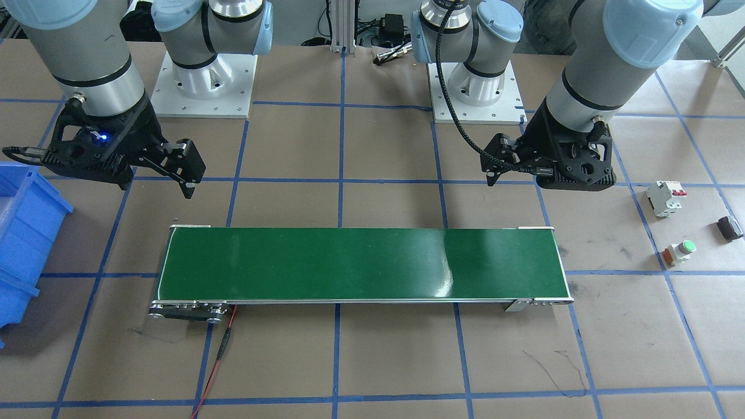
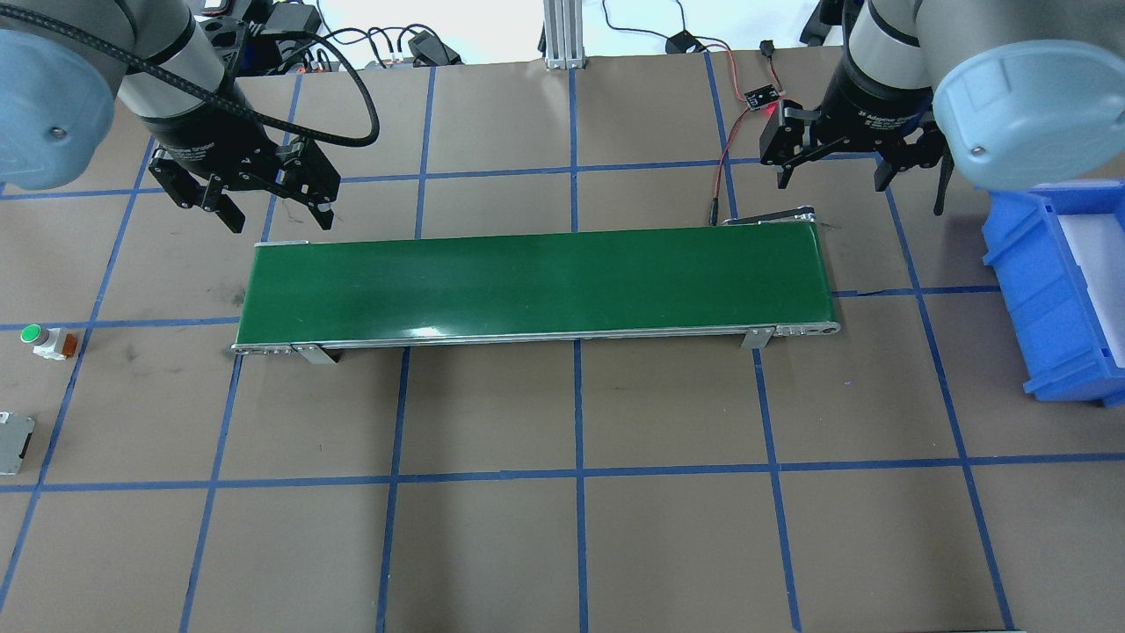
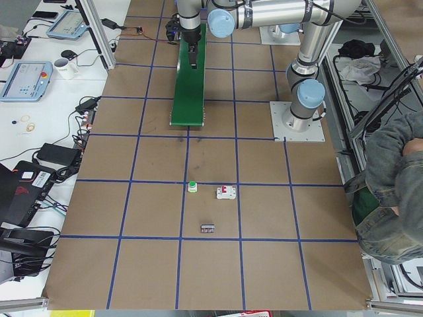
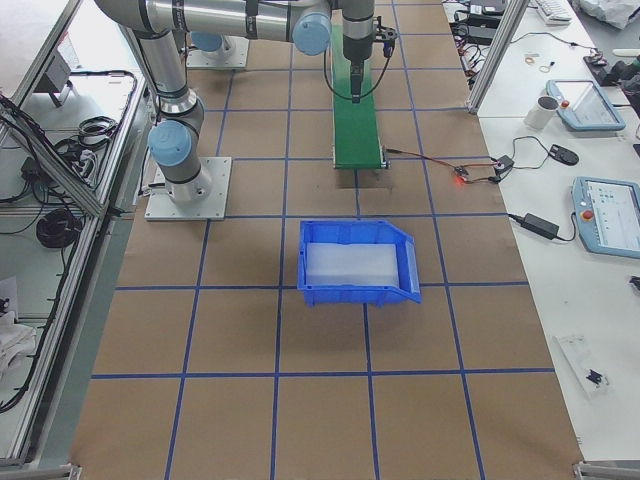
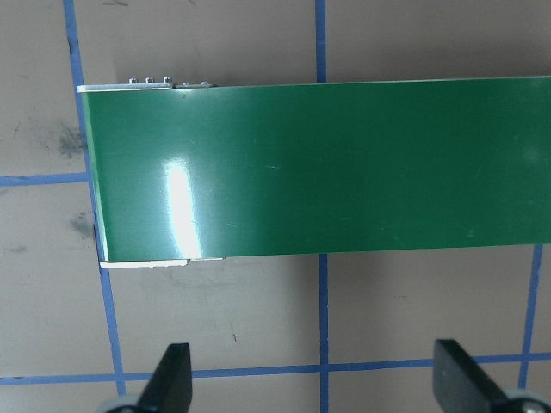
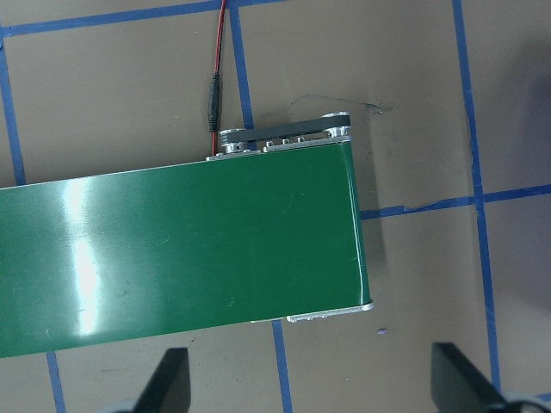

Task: Move capacitor from left to right
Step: 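Move the left gripper away from the conveyor toward the parts area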

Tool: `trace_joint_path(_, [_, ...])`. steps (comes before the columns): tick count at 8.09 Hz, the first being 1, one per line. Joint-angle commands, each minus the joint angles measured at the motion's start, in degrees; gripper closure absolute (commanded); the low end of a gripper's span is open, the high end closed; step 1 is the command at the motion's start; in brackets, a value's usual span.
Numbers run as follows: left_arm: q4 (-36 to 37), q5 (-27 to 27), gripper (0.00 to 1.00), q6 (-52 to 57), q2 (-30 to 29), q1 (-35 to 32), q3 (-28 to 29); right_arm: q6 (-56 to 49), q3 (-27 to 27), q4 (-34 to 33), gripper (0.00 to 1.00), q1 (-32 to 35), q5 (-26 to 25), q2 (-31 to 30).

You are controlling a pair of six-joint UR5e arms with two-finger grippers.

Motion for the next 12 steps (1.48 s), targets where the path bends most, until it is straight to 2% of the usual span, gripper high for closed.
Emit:
trace_joint_path(1, [0.0, -0.1, 0.0, 0.0, -0.1, 0.0, 0.1, -0.3, 0.2, 0.2, 0.0, 0.1, 0.5, 0.1])
trace_joint_path(3, [0.7, 1.2, 0.0, 0.3, 0.8, 0.3, 0.2, -0.7, 0.2, -0.2, 0.0, 0.1, 0.5, 0.2])
trace_joint_path(4, [0.9, 3.7, 0.0, 0.4, 0.5, 2.3, 0.1, -0.7, 0.2, -0.9, 0.0, 0.1, 0.4, 0.2])
trace_joint_path(6, [7.1, 6.7, 0.0, 0.4, 0.2, 7.6, 0.1, -0.5, 0.1, -0.8, 0.0, 0.1, 0.6, 0.1])
trace_joint_path(7, [9.9, 8.7, 0.0, 2.5, -0.3, 11.6, -0.4, -0.1, 0.3, -0.8, 0.0, 0.1, 0.6, 0.3])
trace_joint_path(9, [13.6, 9.4, 0.0, 11.6, -0.3, 19.3, -0.6, 0.5, 0.3, -2.9, 0.0, 0.1, 5.0, 0.2])
trace_joint_path(12, [13.8, 9.6, 0.0, 21.0, -0.4, 28.2, -1.8, -0.6, 0.1, -2.6, 0.0, 0.0, 3.8, 0.2])
